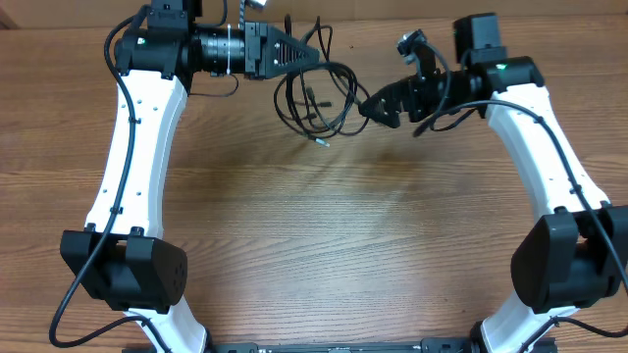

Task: Untangle cables
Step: 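Hold the raised cable bundle with both grippers close together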

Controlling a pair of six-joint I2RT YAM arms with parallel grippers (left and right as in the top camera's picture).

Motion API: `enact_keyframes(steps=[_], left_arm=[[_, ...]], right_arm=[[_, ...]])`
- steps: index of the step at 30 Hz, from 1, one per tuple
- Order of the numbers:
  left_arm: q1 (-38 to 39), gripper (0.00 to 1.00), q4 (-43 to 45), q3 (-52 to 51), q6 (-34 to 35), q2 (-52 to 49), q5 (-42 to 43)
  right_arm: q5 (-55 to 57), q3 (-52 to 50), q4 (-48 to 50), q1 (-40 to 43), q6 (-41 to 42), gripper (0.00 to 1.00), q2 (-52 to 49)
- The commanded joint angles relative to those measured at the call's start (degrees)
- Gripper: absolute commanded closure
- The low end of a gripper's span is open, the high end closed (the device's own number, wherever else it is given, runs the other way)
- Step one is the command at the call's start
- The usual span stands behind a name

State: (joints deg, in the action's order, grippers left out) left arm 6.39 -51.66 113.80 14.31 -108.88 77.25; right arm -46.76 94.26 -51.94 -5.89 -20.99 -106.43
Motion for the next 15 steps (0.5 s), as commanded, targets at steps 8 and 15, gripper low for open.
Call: enact_keyframes(steps=[8, 15], left_arm=[[0.4, 0.96, -4.0, 0.3, -5.1, 0.8, 3.3], [2.4, 0.96, -4.1, 0.3, -4.7, 0.8, 3.4]], right_arm=[[-15.9, -0.1, 10.0, 2.6, -13.2, 0.14, 2.3], [-15.5, -0.1, 11.6, -0.7, -14.5, 0.14, 2.3]])
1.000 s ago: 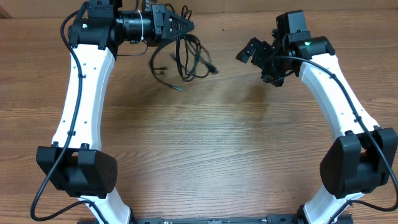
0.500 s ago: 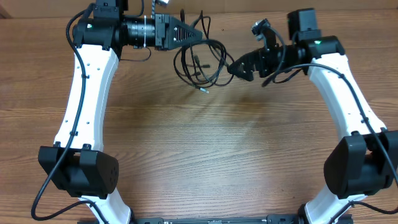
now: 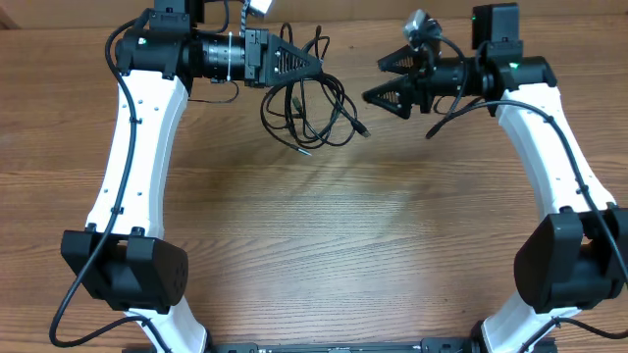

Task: Untangle cables
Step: 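Hold the raised cable bundle with both grippers close together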

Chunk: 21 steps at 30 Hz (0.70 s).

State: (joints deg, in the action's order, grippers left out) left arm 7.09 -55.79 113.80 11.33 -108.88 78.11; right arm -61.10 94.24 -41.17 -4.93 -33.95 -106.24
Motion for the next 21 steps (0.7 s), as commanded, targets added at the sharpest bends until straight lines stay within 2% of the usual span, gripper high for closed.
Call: enact_keyframes(steps=[1, 4, 10, 15, 18, 21], left_arm=[[2.4, 0.95, -0.1, 0.3, -0.3, 0.8, 2.5], [3.4, 0.95, -0.2, 0.3, 0.7, 0.8, 2.6], [5.2, 0.96, -0.2, 0.3, 1.1, 0.8, 3.0], [5.5, 0.95, -0.1, 0.3, 3.0, 0.8, 3.2], [5.5, 0.96, -0.1, 0.3, 3.1, 0.8, 3.9], [5.5, 0.96, 0.1, 0.3, 3.1, 0.8, 3.8]], right_arm=[[1.8, -0.1, 1.8, -2.6, -1.5, 0.14, 2.1], [7.1, -0.1, 2.9, -4.2, -1.5, 0.15, 2.1], [12.7, -0.1, 4.1, -6.6, -1.5, 0.28, 2.1], [14.6, -0.1, 3.5, -7.1, -1.5, 0.31, 2.1], [14.6, -0.1, 3.4, -7.1, -1.5, 0.41, 2.1], [14.6, -0.1, 2.2, -7.1, -1.5, 0.61, 2.1]])
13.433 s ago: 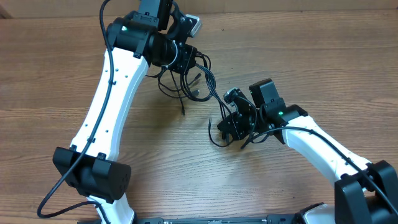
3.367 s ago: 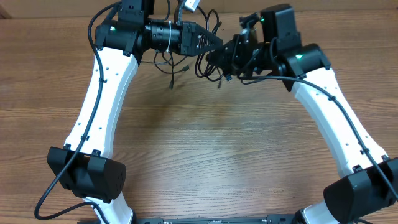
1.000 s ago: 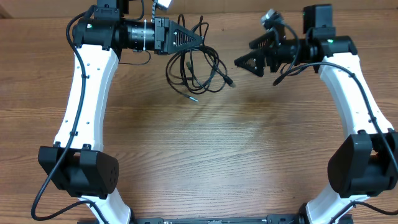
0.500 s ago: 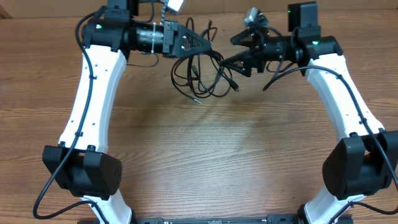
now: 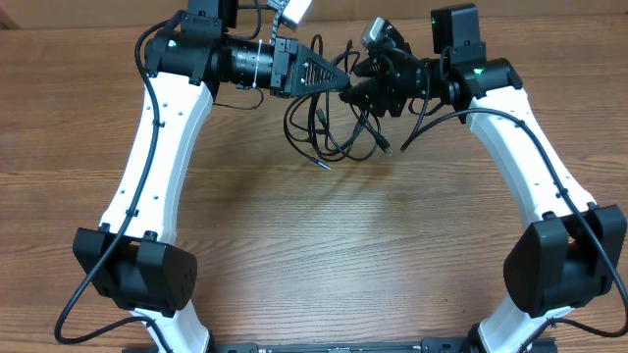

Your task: Untangle cables

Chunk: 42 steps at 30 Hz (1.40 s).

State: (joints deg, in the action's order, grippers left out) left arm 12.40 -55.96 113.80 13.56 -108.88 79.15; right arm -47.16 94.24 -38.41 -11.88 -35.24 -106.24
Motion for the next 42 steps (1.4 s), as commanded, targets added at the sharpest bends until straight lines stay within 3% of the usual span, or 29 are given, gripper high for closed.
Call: enact_keyframes(steps=[1, 3, 7, 12, 16, 21, 29, 32, 36, 40, 42], left_arm=[[0.1, 0.96, 0.6, 0.3, 0.8, 0.8, 2.8], [-0.1, 0.96, 1.0, 0.3, 0.9, 0.8, 2.8], [-0.7, 0.96, 2.0, 0.3, 0.9, 0.8, 1.5], [-1.7, 0.96, 1.8, 0.3, 3.7, 0.8, -9.7], [-2.1, 0.96, 1.2, 0.3, 6.0, 0.7, -23.5], [-2.0, 0.96, -5.2, 0.3, 12.4, 0.7, -47.1], [-1.9, 0.96, -15.1, 0.3, 12.2, 0.7, -63.2], [-1.9, 0.96, -18.7, 0.3, 12.5, 0.7, -69.7], [-1.9, 0.96, -21.8, 0.3, 15.7, 0.7, -74.6], [-1.8, 0.96, -20.8, 0.3, 16.1, 0.7, -71.7], [-1.8, 0.96, -18.9, 0.3, 11.0, 0.7, -66.2]], right_arm=[[0.7, -0.1, -1.2, -0.2, -0.2, 0.69, 2.1], [0.6, -0.1, -2.3, -0.2, 0.3, 0.96, 2.1], [-0.3, 0.0, -4.5, -0.2, 1.4, 0.96, 2.2], [-9.4, 0.0, -7.2, 2.3, 2.7, 0.96, 3.8], [-16.9, 0.0, -11.1, 6.0, 2.9, 0.96, 6.6], [-25.4, 0.0, -13.7, 13.1, 4.2, 0.96, 11.3], [-25.5, 0.0, -12.4, 24.3, 13.5, 0.96, 13.2], [-19.0, 0.0, -12.2, 29.3, 18.6, 0.96, 13.2], [-5.8, 0.0, -12.1, 33.6, 24.3, 0.96, 13.2], [-3.9, 0.0, -13.0, 34.5, 25.0, 0.95, 13.2], [-4.0, 0.0, -13.2, 33.4, 24.9, 0.84, 13.2]])
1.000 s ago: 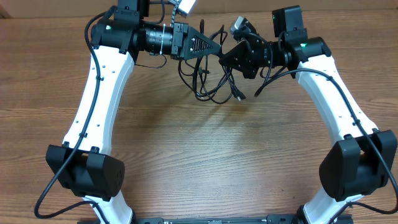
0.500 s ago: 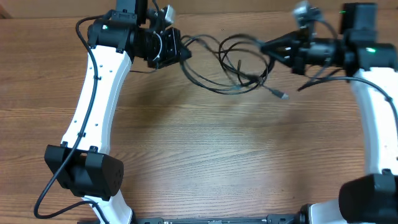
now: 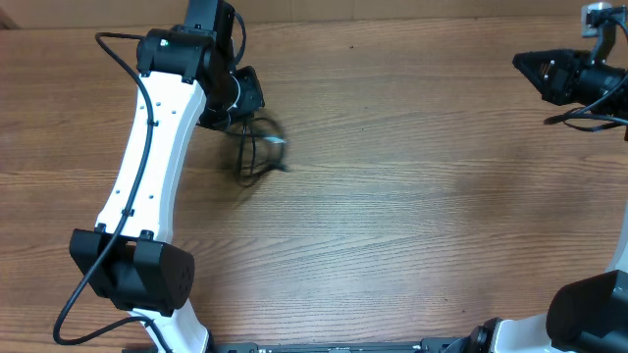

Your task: Untangle cables

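Observation:
A black cable bundle (image 3: 251, 152), blurred with motion, hangs below my left gripper (image 3: 241, 110) at the upper left of the table. That gripper points down under its own wrist, shut on the bundle's top; its fingers are mostly hidden. Far off at the upper right edge of the overhead view, my right gripper (image 3: 522, 65) points left. Its fingers form one dark wedge, shut, and no cable shows in them or between the two grippers.
The wooden table (image 3: 392, 226) fills the view. The left arm's white link (image 3: 147, 167) runs down the left side to its base (image 3: 128, 275). The right arm's base (image 3: 589, 314) sits at the lower right corner.
The grippers were together at the bundle near the top centre. Now the left one has swung left and down with the bundle. The right one is far to the right, with no cable seen in it.
At first the left gripper held the bundle up with the right gripper at its right side. Then the right stood open, apart from it. Then both met at the bundle. Now they are wide apart and the bundle is with the left.

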Controlling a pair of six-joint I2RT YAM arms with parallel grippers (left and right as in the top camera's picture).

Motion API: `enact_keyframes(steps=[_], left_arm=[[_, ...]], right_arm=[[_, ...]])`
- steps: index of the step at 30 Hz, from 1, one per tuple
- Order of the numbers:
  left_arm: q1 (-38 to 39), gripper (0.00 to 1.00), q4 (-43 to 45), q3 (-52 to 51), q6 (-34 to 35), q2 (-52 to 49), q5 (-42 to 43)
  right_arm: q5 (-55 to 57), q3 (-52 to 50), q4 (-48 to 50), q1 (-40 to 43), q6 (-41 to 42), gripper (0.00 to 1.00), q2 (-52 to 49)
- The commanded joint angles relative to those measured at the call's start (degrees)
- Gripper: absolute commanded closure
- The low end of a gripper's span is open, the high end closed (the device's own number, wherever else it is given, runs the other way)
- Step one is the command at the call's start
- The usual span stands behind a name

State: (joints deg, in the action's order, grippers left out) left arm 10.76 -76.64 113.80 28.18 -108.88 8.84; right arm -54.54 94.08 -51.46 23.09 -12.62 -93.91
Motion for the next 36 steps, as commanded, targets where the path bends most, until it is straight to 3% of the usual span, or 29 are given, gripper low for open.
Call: enact_keyframes(steps=[1, 6, 8, 12, 16, 20, 25, 33, 36], left_arm=[[0.0, 0.96, 3.0, 0.3, -8.0, 0.7, 8.3], [0.5, 0.96, 4.2, 0.3, -36.7, 0.7, 36.7], [0.5, 0.96, 3.1, 0.3, -42.0, 0.7, 40.8], [0.5, 0.96, 3.2, 0.3, -42.6, 0.8, 42.4], [0.3, 0.96, 3.1, 1.0, -42.2, 0.8, 44.8], [0.0, 0.96, 2.8, 2.3, -39.2, 0.9, 45.4], [-0.7, 0.96, 2.4, 4.3, -35.3, 1.2, 45.5], [-0.7, 0.96, 2.4, 7.5, -34.1, 2.8, 48.3], [-0.7, 0.96, 2.6, 9.9, -32.2, 3.1, 49.8]], right_arm=[[3.4, 0.2, -0.2, -2.3, 2.3, 0.78, 0.9], [3.5, 0.2, -0.2, -7.1, 1.9, 0.60, 0.9], [3.5, 0.1, -0.5, -9.1, 1.7, 0.51, 0.8], [3.5, 0.1, -4.4, -13.6, -6.4, 0.22, 0.5], [3.7, 0.0, -9.0, -18.1, -17.5, 0.12, 0.2], [10.1, 0.0, -9.1, -20.8, -17.4, 0.02, 0.0], [17.5, 0.0, -9.6, -22.9, -9.5, 0.00, -0.7], [17.7, 0.0, -13.0, -26.9, 2.4, 0.00, -2.6], [17.8, -0.1, -13.0, -29.3, 10.3, 0.00, -4.8]])
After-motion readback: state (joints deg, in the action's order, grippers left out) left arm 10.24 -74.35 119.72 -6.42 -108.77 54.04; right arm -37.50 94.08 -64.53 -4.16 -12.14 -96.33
